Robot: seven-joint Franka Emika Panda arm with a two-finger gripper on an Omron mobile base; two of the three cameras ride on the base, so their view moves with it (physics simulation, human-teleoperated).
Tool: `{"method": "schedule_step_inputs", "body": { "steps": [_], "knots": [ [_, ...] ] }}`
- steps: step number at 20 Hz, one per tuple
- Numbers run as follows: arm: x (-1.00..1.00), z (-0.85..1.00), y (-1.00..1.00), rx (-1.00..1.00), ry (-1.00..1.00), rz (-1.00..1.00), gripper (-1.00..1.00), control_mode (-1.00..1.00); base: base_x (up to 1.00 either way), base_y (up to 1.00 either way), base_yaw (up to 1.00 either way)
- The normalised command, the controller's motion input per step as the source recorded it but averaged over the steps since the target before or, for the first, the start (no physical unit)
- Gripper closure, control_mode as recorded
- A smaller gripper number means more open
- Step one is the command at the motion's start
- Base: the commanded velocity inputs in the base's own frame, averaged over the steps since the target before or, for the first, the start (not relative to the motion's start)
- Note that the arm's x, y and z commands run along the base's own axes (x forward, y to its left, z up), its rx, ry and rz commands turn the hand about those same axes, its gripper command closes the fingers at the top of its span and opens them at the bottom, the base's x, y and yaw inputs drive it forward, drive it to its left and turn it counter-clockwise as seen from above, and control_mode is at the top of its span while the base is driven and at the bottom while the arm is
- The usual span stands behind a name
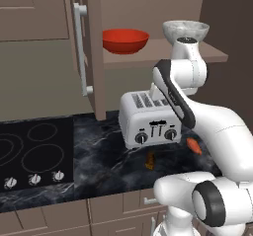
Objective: Pick both bowls and place them on the counter. Then place the sweet potato in one bowl and place the sweet potato in the other bowl.
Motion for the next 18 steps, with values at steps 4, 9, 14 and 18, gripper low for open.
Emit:
{"method": "schedule_step_inputs", "body": {
  "steps": [4,9,14,18],
  "knots": [
    [-0.06,0.00,0.00,0.00,-0.01,0.00,-1.00,-1.00,0.00,0.00,0.00],
    [-0.38,0.00,0.00,-0.01,-0.23,0.06,-1.00,-1.00,0.00,0.00,0.00],
    [-0.35,0.20,0.00,0.00,-0.23,0.12,-1.00,-1.00,0.00,0.00,0.00],
    [-0.21,0.38,0.12,0.00,-0.13,0.35,-1.00,-1.00,0.00,0.00,0.00]
  ]
}}
